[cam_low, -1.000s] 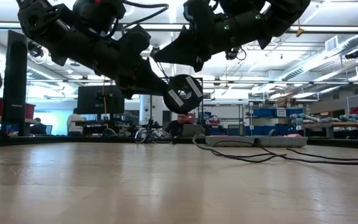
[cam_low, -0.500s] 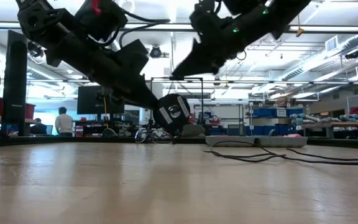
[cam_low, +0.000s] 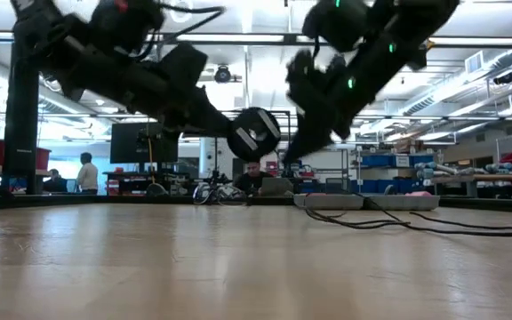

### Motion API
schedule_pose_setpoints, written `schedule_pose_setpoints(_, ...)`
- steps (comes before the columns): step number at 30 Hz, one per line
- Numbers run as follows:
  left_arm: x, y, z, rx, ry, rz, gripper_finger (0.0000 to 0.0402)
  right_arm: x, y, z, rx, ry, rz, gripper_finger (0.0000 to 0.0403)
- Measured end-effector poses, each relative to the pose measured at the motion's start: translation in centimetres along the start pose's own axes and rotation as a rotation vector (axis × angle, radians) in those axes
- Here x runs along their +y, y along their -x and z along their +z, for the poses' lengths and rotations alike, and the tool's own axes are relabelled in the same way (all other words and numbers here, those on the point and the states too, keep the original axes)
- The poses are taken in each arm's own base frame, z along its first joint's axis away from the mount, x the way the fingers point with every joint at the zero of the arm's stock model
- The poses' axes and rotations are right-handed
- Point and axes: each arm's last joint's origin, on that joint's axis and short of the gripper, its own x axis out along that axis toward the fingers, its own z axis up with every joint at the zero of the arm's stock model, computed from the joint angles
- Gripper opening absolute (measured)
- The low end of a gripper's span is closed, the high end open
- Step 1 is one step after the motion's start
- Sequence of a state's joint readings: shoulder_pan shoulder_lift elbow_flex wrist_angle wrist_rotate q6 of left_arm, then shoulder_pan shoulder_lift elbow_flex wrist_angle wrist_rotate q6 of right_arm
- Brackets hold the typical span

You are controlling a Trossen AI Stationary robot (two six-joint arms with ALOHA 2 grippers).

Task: Coil cords
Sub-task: Coil the black wire onto the spool

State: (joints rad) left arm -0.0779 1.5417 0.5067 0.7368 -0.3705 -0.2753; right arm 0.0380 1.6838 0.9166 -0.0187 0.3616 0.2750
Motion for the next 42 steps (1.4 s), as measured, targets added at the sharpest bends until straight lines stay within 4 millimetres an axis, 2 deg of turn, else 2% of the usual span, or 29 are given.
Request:
schedule_pose_setpoints(3,0.8,1.0,-0.5,-0.104,0.068,0.003,0.0,0.1,-1.7,-1.7,0.04,-0.013,-0.014,0.0007)
schedule_pose_setpoints(6,1.8,2.2,-1.8,-0.144,0.099,0.054,0.0,0.7,-2.1,-1.4,-0.019,-0.016,0.014,0.0023)
schedule_pose_setpoints(8,2.2,2.7,-2.0,-0.189,0.119,0.061,0.0,1.1,-2.2,-1.1,-0.066,0.0,0.033,0.0036)
schedule_pose_setpoints(12,2.5,3.4,-2.2,-0.23,0.129,0.058,0.0,1.1,-1.6,-0.4,-0.108,0.036,0.036,0.0065)
schedule_pose_setpoints(16,2.5,3.5,-2.1,-0.237,0.116,0.065,0.0,0.7,-0.8,-0.4,-0.069,0.059,0.019,0.009)
schedule_pose_setpoints(21,2.5,3.5,-2.0,-0.252,0.099,0.066,0.0,1.0,0.5,-0.6,-0.03,0.07,0.012,0.0102)
schedule_pose_setpoints(24,2.4,3.5,-1.8,-0.273,0.106,0.063,0.0,1.3,0.6,-1.2,-0.041,0.062,-0.015,0.0101)
schedule_pose_setpoints(28,2.4,3.5,-1.7,-0.276,0.105,0.063,0.0,1.3,0.5,-3.5,-0.085,0.017,-0.073,0.0099)
schedule_pose_setpoints(31,2.4,3.6,-1.7,-0.279,0.107,0.061,0.0,1.2,0.4,-5.1,-0.205,-0.063,-0.066,0.0099)
schedule_pose_setpoints(35,2.4,3.6,-1.6,-0.29,0.111,0.056,0.0,0.9,0.1,-6.3,-0.422,-0.174,0.008,0.01)
schedule_pose_setpoints(39,2.4,3.6,-1.4,-0.31,0.12,0.05,0.0,0.4,-1.5,-7.7,-0.49,-0.181,0.005,0.0101)
schedule_pose_setpoints(42,2.4,3.6,-1.4,-0.313,0.122,0.049,0.0,0.5,-3.2,-8.0,-0.511,-0.203,-0.002,0.0101)
